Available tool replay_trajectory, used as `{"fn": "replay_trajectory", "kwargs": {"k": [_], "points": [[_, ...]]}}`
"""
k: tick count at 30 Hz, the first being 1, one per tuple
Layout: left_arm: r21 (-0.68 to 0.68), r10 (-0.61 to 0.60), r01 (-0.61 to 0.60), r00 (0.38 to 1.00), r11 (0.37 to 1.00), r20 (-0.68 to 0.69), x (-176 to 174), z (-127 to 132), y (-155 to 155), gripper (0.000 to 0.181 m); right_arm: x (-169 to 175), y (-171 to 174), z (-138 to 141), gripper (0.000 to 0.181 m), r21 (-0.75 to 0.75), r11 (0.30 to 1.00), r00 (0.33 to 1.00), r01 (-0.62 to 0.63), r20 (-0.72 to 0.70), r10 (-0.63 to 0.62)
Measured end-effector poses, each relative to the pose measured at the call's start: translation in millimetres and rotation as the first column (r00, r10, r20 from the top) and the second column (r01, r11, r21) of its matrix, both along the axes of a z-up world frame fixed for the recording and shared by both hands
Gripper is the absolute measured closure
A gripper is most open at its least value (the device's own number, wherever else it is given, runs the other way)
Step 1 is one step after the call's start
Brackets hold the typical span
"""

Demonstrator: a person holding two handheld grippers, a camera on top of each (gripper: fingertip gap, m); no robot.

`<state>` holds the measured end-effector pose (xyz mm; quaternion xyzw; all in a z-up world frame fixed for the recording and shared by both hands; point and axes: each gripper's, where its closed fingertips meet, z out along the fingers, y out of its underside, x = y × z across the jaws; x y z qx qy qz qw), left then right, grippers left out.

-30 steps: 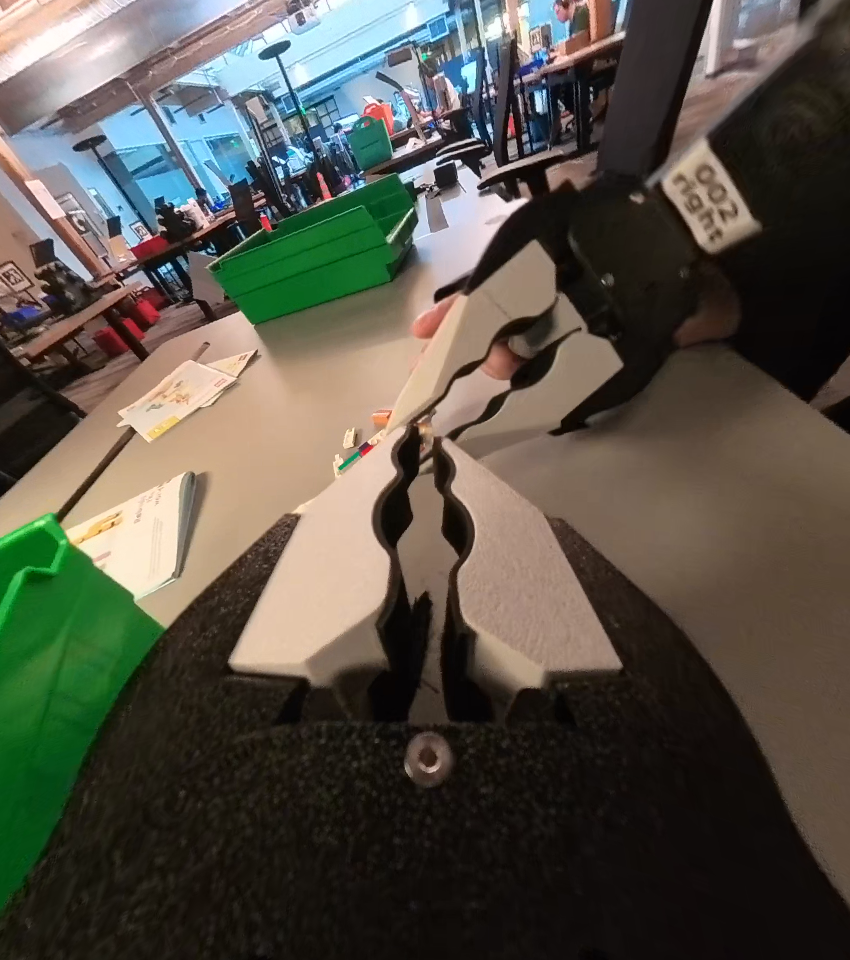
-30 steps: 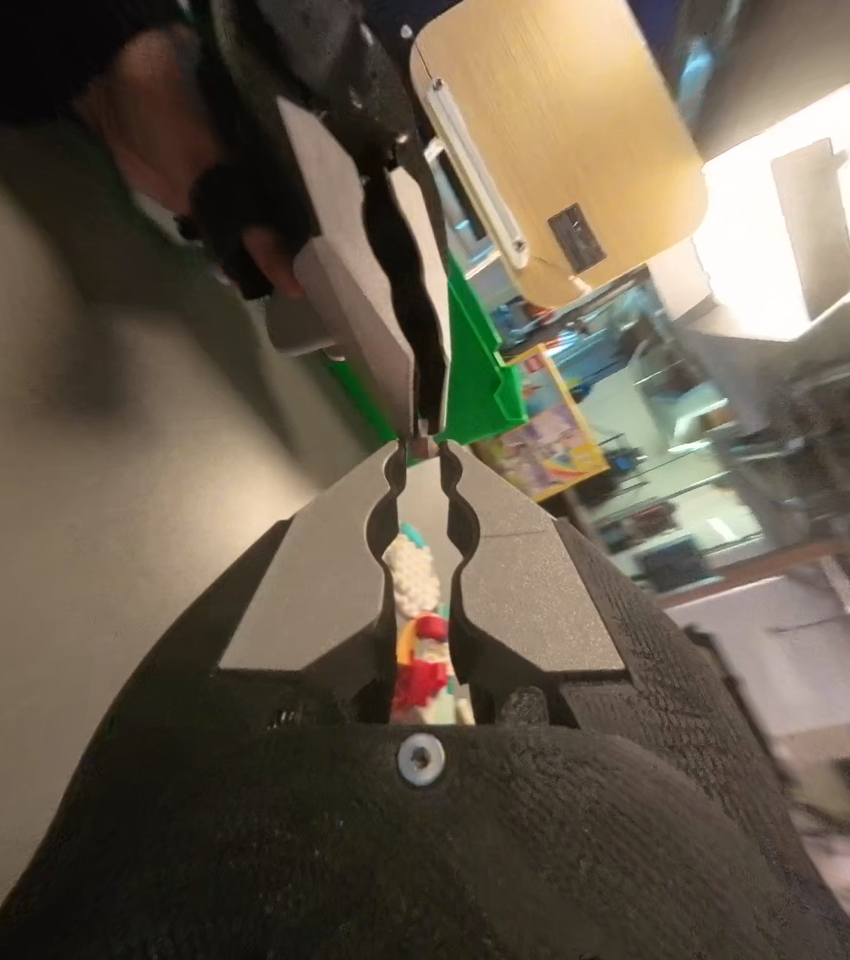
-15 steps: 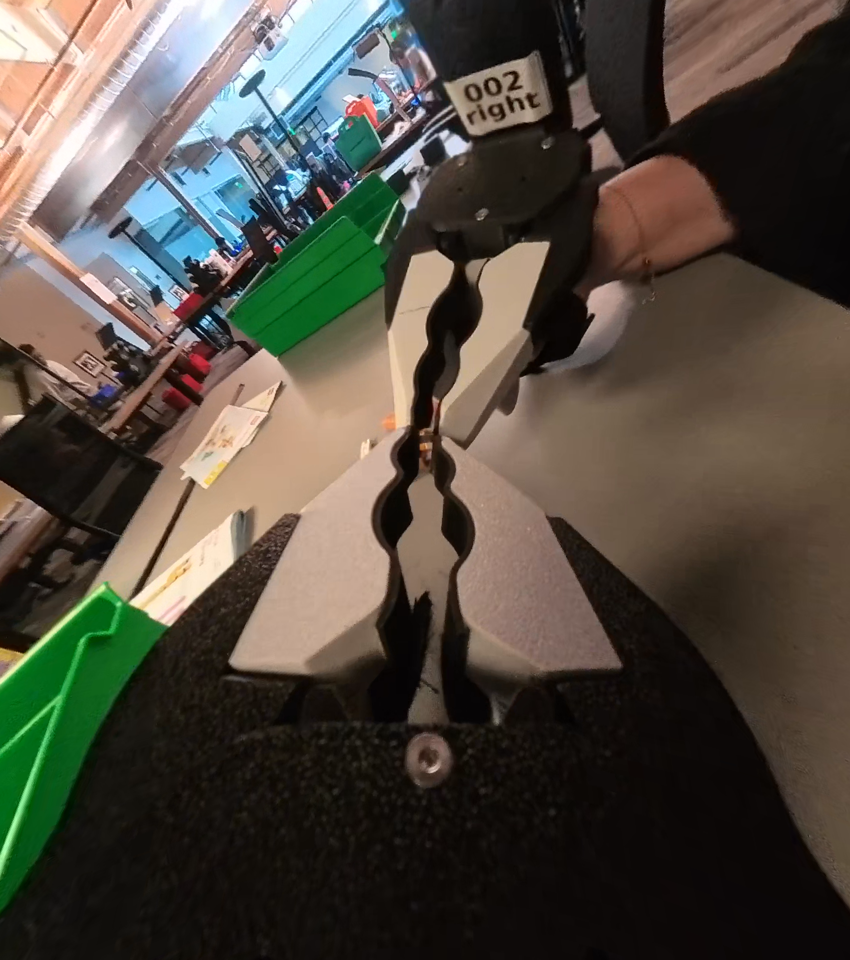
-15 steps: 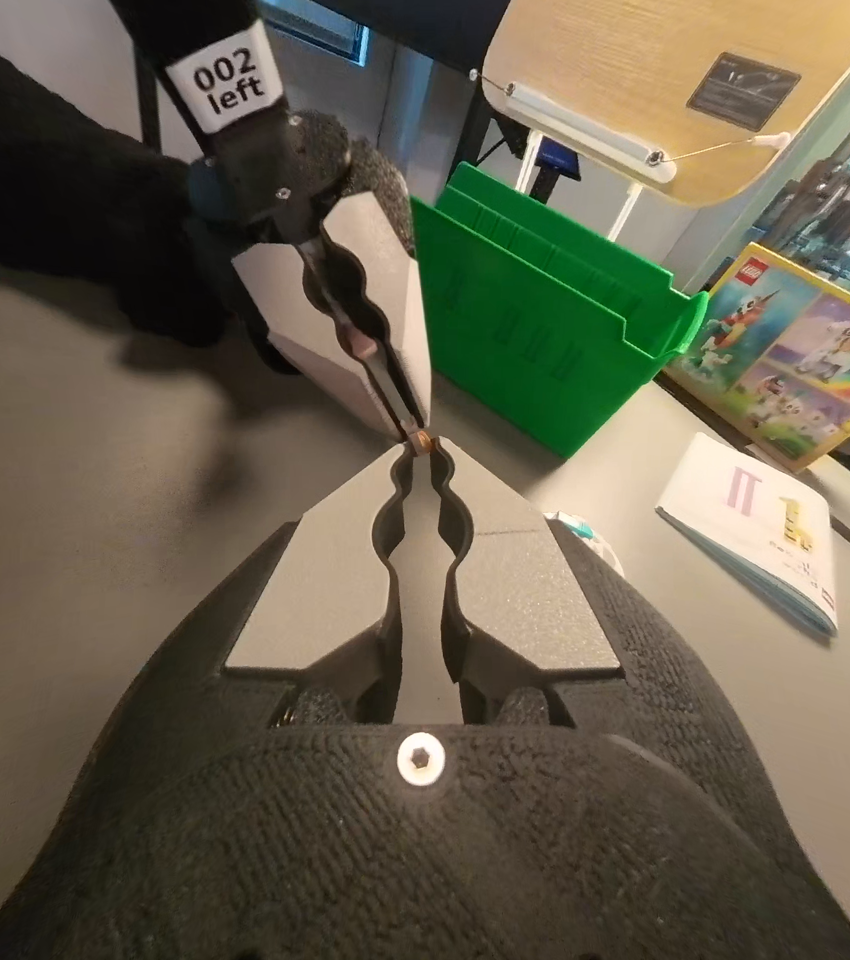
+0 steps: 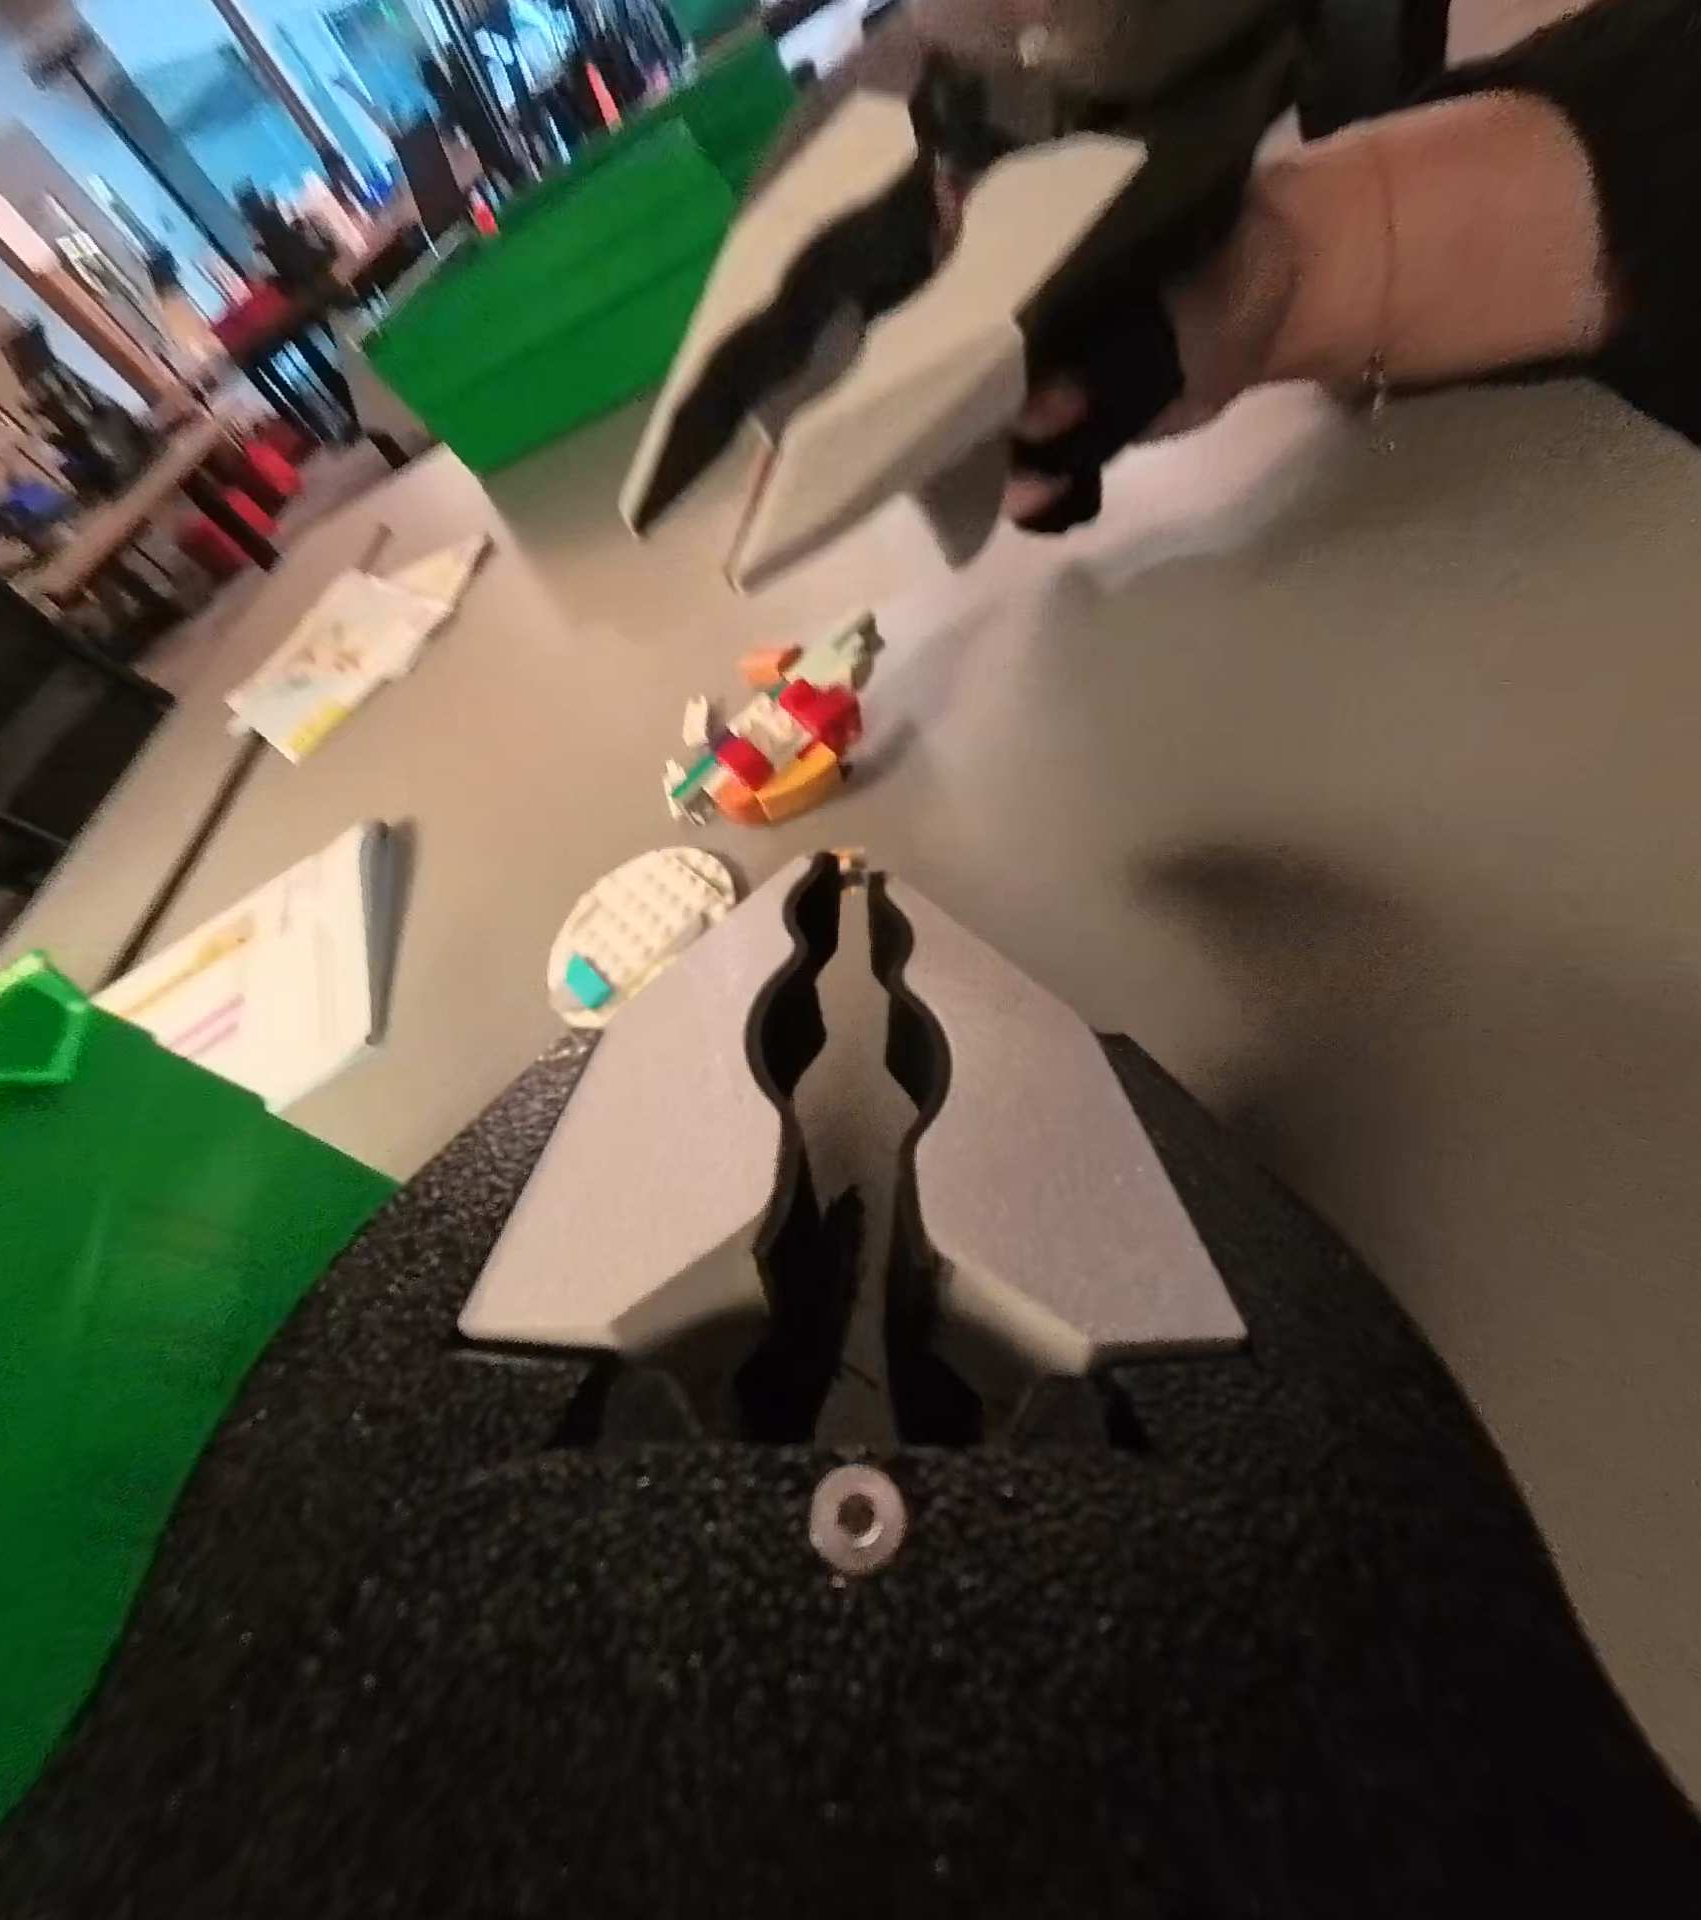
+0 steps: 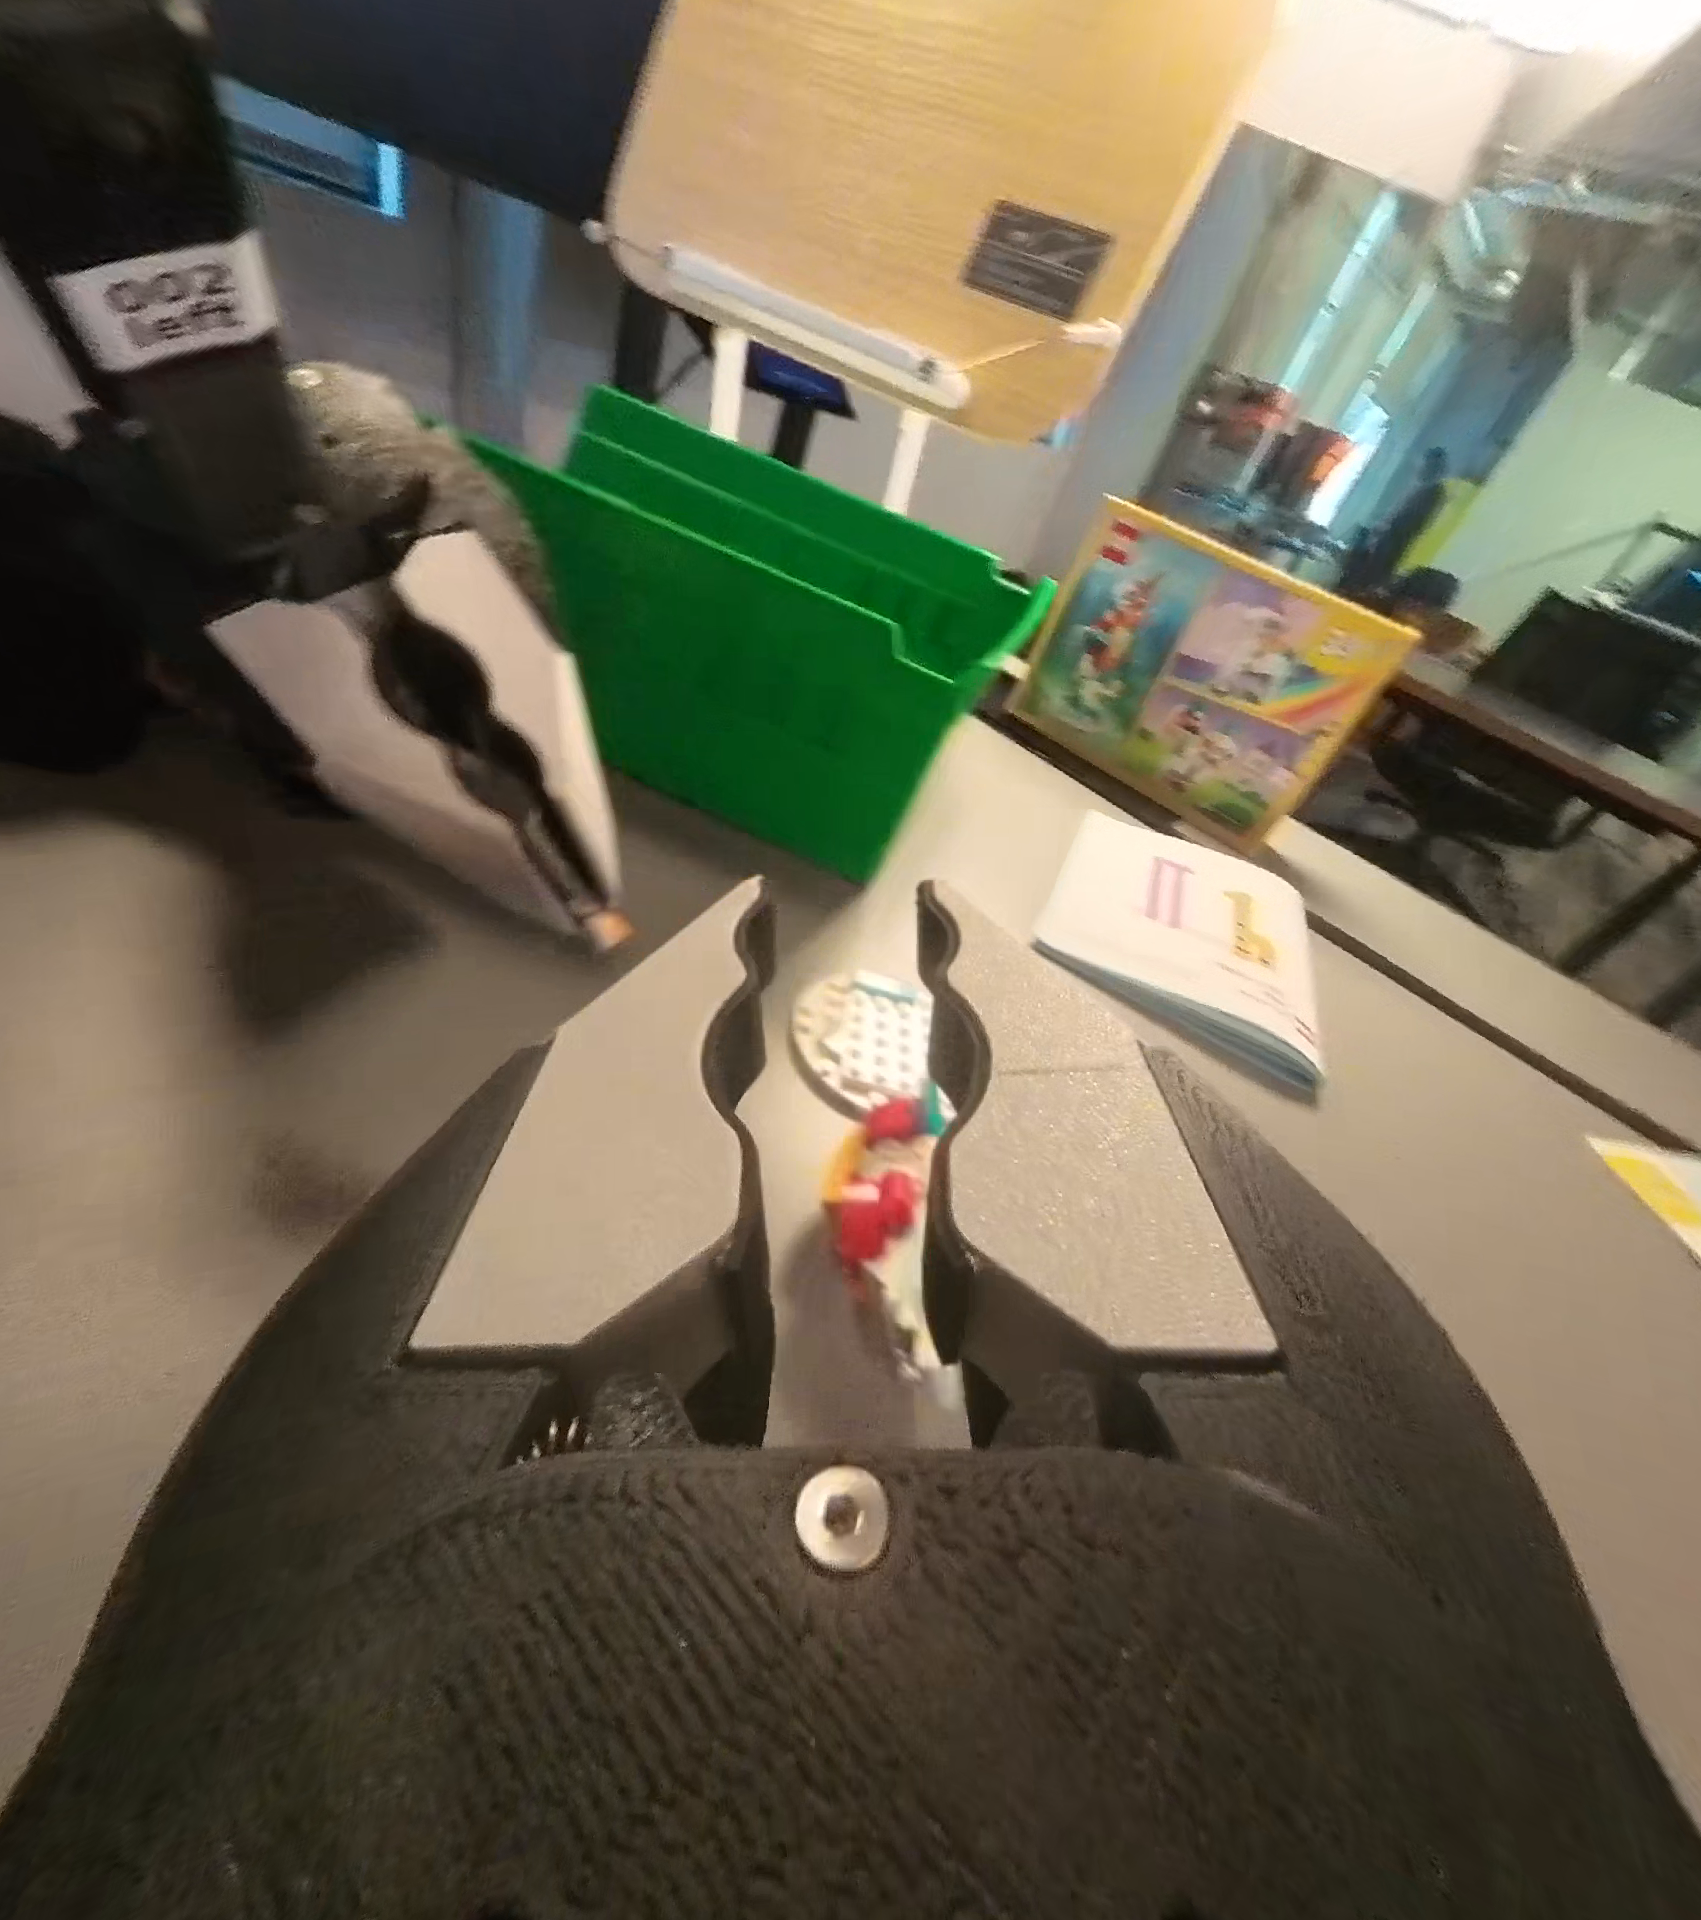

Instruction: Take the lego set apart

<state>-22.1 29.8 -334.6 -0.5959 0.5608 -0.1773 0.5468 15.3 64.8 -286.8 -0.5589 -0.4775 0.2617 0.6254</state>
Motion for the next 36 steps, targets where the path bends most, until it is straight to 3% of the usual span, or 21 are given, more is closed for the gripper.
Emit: {"fn": "replay_trajectory", "kwargs": {"k": [6, 9, 11, 15, 18, 22, 28, 36], "points": [[-0.103, 0.070, -0.077, 0.995, 0.992, -0.069, -2, -17, 6, 0.177, 41, 34, -27, 0.148, -0.161, 0.978, 0.986, 0.134, 0.118, -0.116], [-0.107, 0.077, -0.081, 0.996, 0.991, -0.038, -2, -13, 8, 0.177, 38, 27, -32, 0.150, -0.222, 0.973, 0.991, 0.065, 0.132, -0.036], [-0.073, 0.042, -0.039, 0.999, 0.997, 0.031, 1, -2, 5, 0.177, 26, 9, -35, 0.153, -0.310, 0.949, 0.989, -0.058, 0.112, 0.097], [0.226, -0.079, 0.065, 0.996, 0.972, 0.052, 3, 23, -9, 0.177, -4, -39, -24, 0.153, -0.536, 0.760, 0.921, -0.369, -0.101, 0.376], [0.318, -0.138, 0.109, 0.988, 0.942, 0.071, 8, 34, -22, 0.178, -18, -60, -25, 0.158, -0.661, 0.596, 0.873, -0.456, -0.200, 0.446], [0.400, -0.196, 0.153, 0.978, 0.904, 0.067, 12, 41, -33, 0.178, -29, -71, -15, 0.165, -0.762, 0.346, 0.813, -0.548, -0.387, 0.436], [0.404, -0.235, 0.180, 0.968, 0.897, 0.091, 15, 45, -41, 0.178, -30, -78, -2, 0.170, -0.745, 0.232, 0.753, -0.625, -0.497, 0.432], [0.392, -0.262, 0.209, 0.962, 0.896, 0.084, 18, 43, -47, 0.178, -28, -79, -1, 0.175, -0.738, 0.215, 0.738, -0.639, -0.510, 0.442]]}}
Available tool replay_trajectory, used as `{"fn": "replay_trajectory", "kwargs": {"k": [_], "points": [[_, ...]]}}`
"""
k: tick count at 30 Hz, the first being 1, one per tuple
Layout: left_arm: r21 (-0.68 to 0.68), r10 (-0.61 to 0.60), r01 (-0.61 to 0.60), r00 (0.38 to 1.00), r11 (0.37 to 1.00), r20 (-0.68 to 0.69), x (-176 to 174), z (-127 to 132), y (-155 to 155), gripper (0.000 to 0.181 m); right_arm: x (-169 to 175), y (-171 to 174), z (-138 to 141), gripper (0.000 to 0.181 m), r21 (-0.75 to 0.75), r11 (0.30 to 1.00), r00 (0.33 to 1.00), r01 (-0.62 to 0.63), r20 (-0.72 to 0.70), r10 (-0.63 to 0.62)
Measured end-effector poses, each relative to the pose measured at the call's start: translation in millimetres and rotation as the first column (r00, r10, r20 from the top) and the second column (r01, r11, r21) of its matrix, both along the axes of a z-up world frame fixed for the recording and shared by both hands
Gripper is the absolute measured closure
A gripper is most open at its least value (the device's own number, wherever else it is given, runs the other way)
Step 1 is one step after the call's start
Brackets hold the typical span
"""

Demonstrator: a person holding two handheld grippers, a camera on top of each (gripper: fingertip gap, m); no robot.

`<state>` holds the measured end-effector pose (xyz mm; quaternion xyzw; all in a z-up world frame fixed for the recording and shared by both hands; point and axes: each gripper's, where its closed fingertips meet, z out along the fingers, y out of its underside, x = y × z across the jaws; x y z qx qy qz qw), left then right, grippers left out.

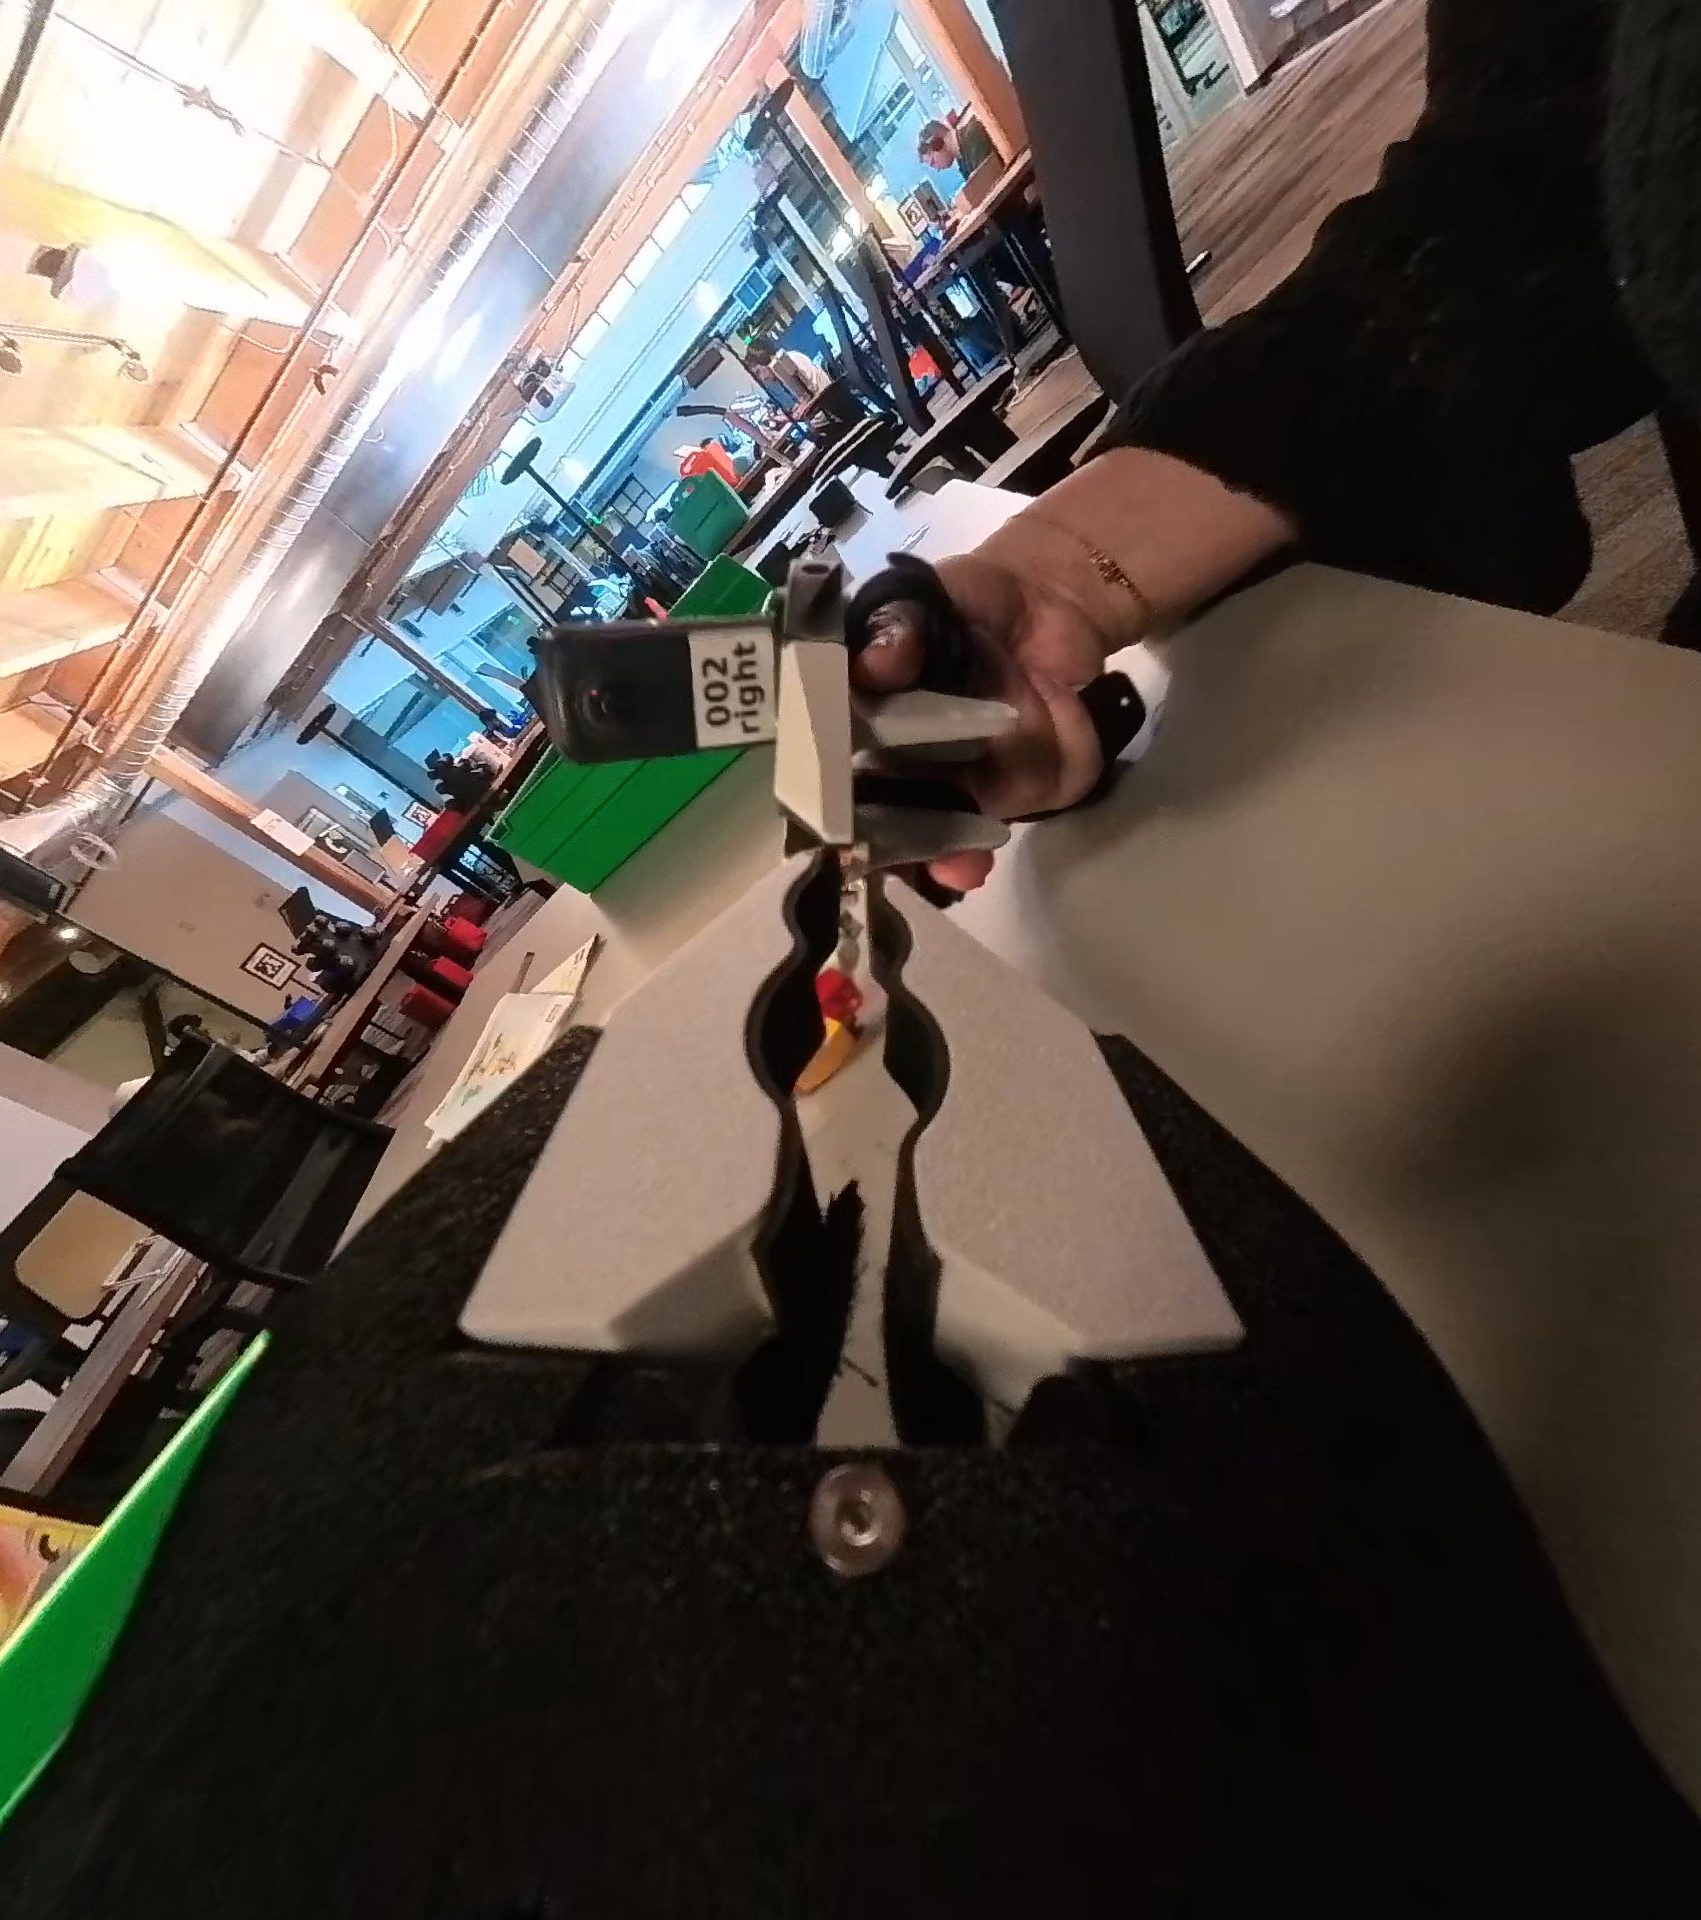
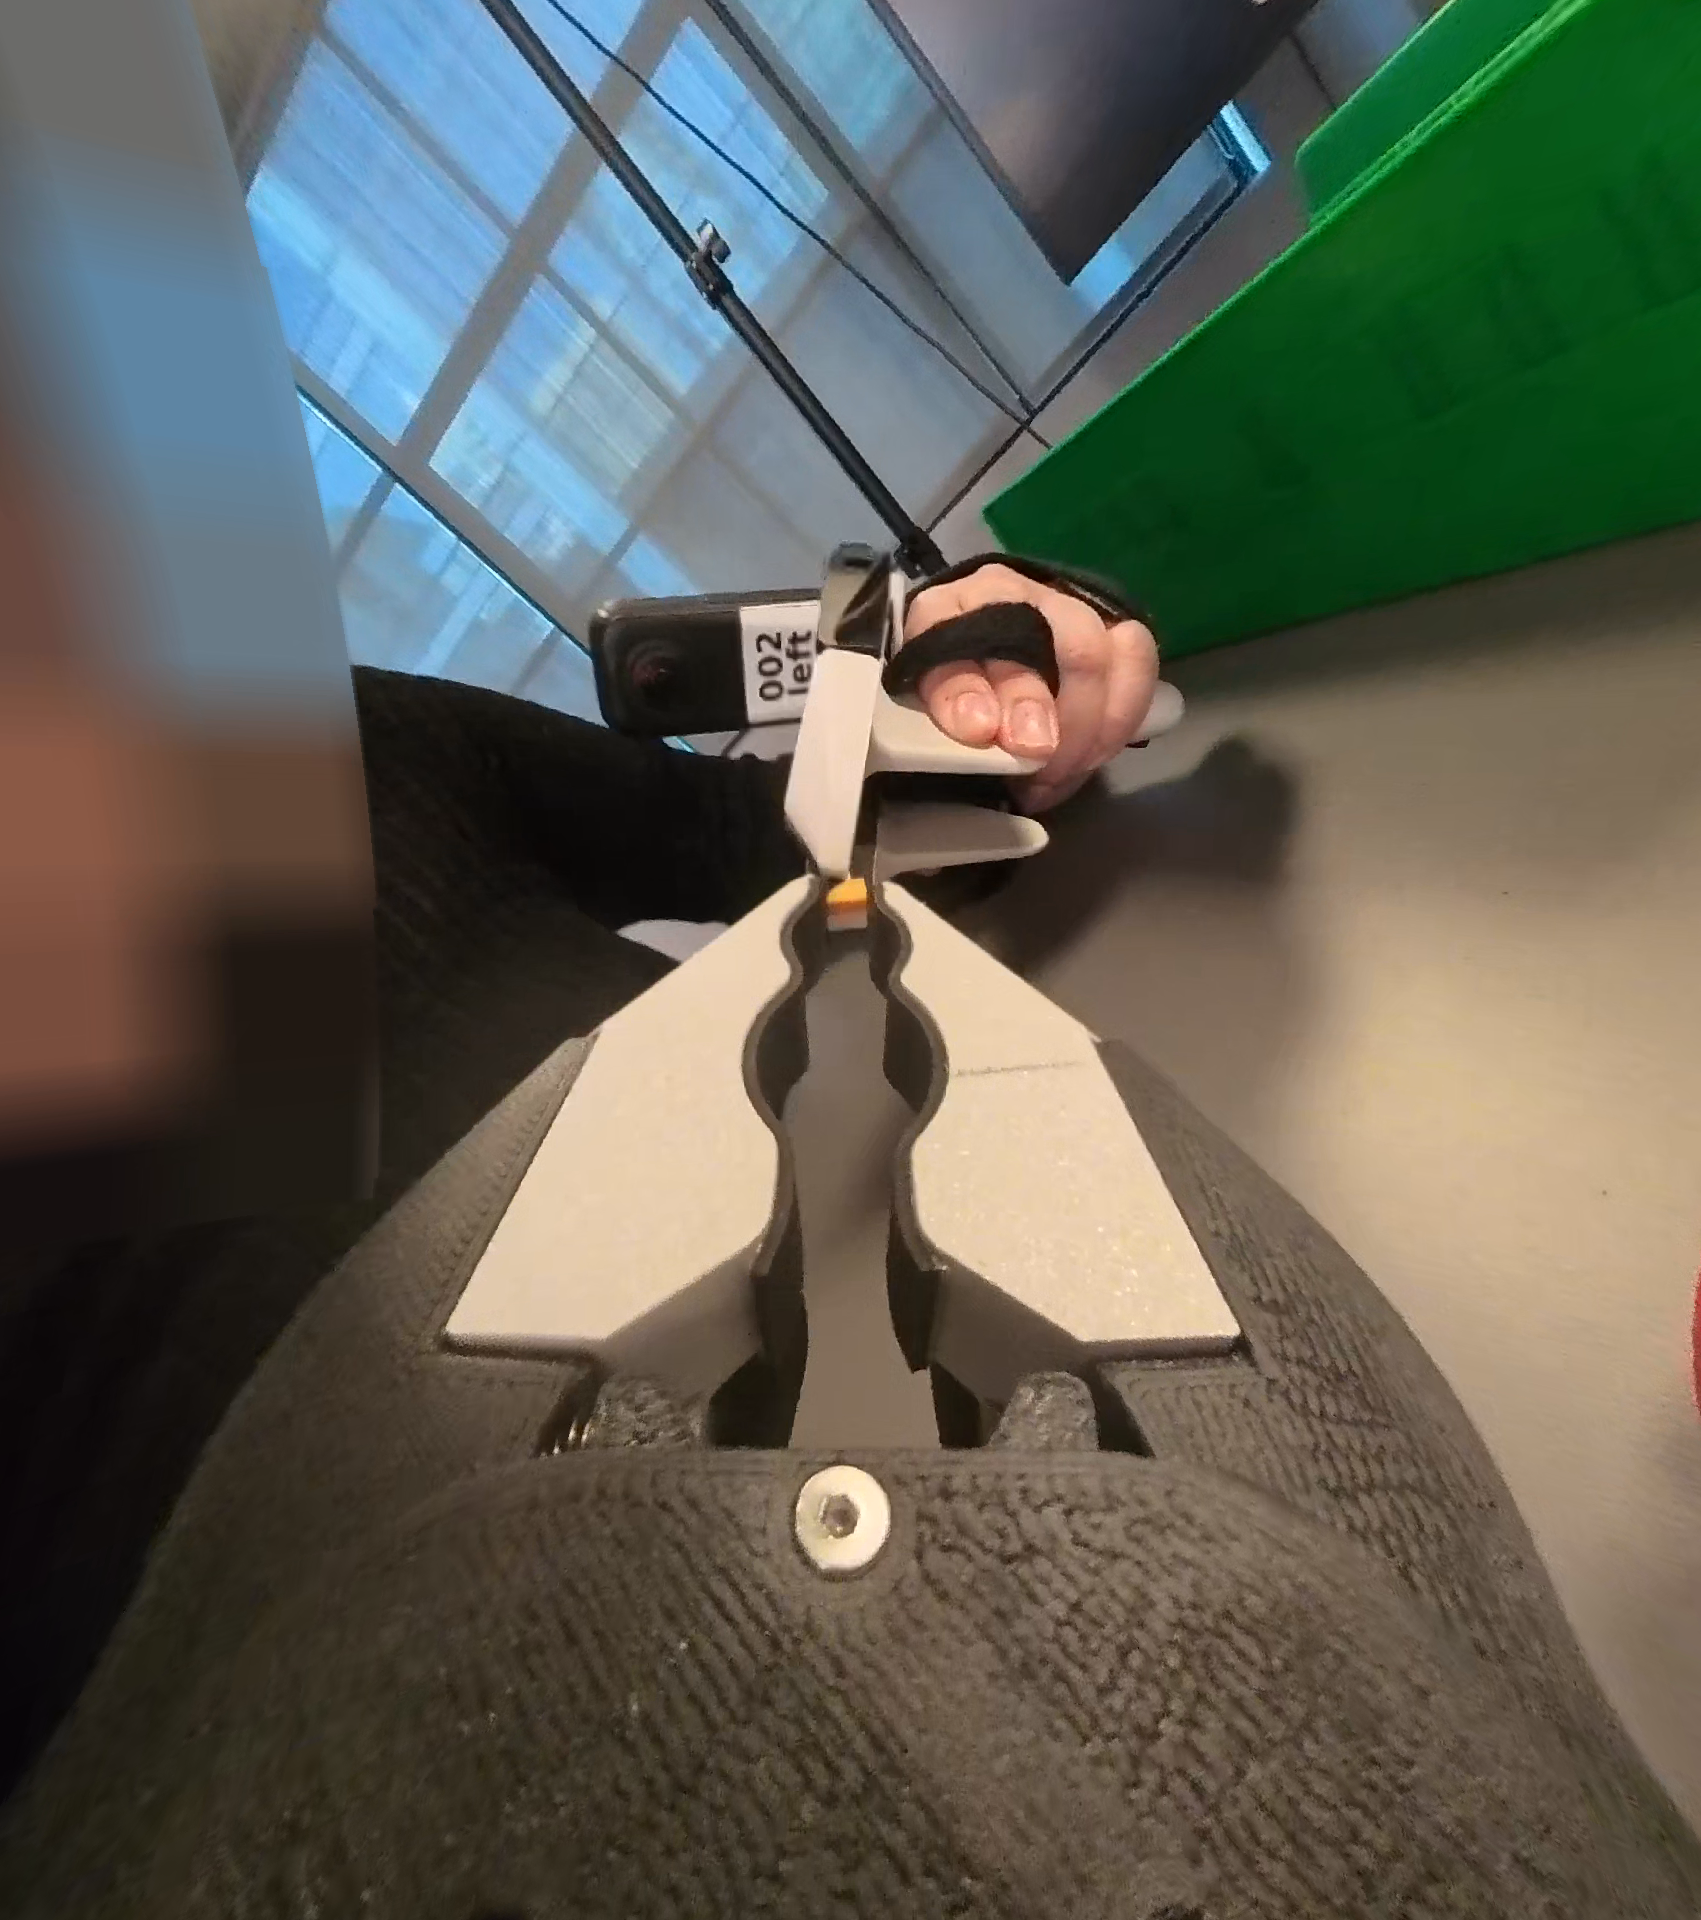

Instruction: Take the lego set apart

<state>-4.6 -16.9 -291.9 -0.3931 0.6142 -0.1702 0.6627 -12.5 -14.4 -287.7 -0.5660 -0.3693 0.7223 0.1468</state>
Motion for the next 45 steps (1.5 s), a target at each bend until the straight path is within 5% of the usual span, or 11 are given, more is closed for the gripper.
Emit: {"fn": "replay_trajectory", "kwargs": {"k": [7, 24, 27, 29, 36, 41, 45], "points": [[-0.055, 0.048, -0.051, 0.998, 0.997, -0.046, -1, -8, 8, 0.179, 0, 7, -6, 0.176, 0.303, 0.944, 0.991, 0.129, 0.002, -0.136], [0.068, 0.110, -0.104, 0.990, 0.992, -0.084, -2, -4, 11, 0.181, 1, 11, 7, 0.176, 0.379, 0.891, 0.968, 0.251, -0.122, -0.221], [0.100, 0.081, -0.058, 0.968, 0.993, -0.238, 3, -39, 2, 0.181, 19, 37, 28, 0.176, 0.290, 0.873, 0.913, 0.393, -0.236, -0.332], [0.100, 0.085, -0.064, 0.972, 0.993, -0.218, 9, -35, 0, 0.181, 23, 42, 23, 0.177, 0.336, 0.843, 0.905, 0.421, -0.217, -0.365], [-0.296, 0.144, -0.098, 0.980, 0.950, 0.139, -9, 11, 25, 0.175, 8, 26, 14, 0.176, 0.485, 0.792, 0.929, 0.371, -0.196, -0.315], [-0.534, 0.069, 0.057, 0.975, 0.843, 0.213, -2, 14, 17, 0.163, 5, 14, 16, 0.176, 0.578, 0.732, 0.932, 0.362, -0.235, -0.275], [-0.603, 0.041, 0.112, 0.971, 0.790, 0.234, 1, 14, 14, 0.176, 4, 11, 17, 0.176, 0.604, 0.709, 0.931, 0.365, -0.247, -0.270]]}}
